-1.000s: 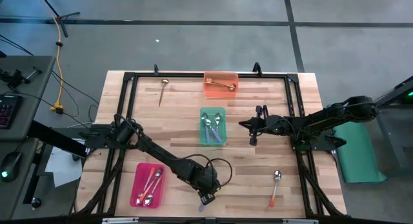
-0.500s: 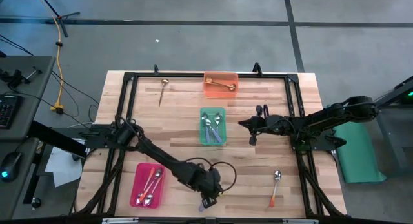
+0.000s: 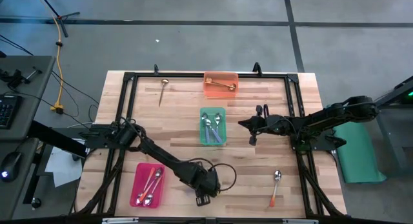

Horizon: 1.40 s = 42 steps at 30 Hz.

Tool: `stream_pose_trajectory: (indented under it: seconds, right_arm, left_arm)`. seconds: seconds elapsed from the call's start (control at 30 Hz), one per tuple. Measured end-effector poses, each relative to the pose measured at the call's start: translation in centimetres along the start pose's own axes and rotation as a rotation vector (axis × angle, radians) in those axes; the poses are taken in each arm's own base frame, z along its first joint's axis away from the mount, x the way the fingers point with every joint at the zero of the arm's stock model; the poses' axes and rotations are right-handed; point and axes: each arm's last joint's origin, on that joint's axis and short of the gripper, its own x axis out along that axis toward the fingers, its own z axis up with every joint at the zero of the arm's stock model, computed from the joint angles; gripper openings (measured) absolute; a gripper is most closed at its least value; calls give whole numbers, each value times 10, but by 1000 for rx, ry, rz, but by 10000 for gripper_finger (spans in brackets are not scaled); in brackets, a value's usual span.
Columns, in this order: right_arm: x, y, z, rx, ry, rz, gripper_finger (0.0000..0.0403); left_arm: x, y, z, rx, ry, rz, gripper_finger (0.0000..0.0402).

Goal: Sort silverware by color (type)
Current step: Put the purple spoon into the green bin

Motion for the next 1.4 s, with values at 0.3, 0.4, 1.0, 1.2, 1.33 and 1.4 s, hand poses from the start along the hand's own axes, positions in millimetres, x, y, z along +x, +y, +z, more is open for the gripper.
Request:
stream_pose_trajectory:
  seconds: [0.3, 0.4, 1.0, 1.2, 1.33, 1.4]
  right_arm:
    - [0, 0, -1, -8, 7, 0, 0]
    - [0, 0, -1, -19, 6, 0, 0]
    - [0, 0, -4, -109, 36, 4, 0]
    - [0, 0, -4, -132, 42, 5, 0]
    - [0, 0, -5, -131, 48, 5, 0]
    - [0, 0, -5, -132, 51, 5, 0]
  left_arm:
    - [-3, 10, -3, 227, 52, 84, 83]
    - [-3, 11, -2, 291, 54, 85, 59]
    - [-102, 52, 26, 123, -156, 99, 28]
    - [-143, 115, 62, -134, -326, 87, 28]
    - [-149, 161, 87, -240, -397, 54, 28]
    - [-147, 181, 98, -274, -445, 21, 28]
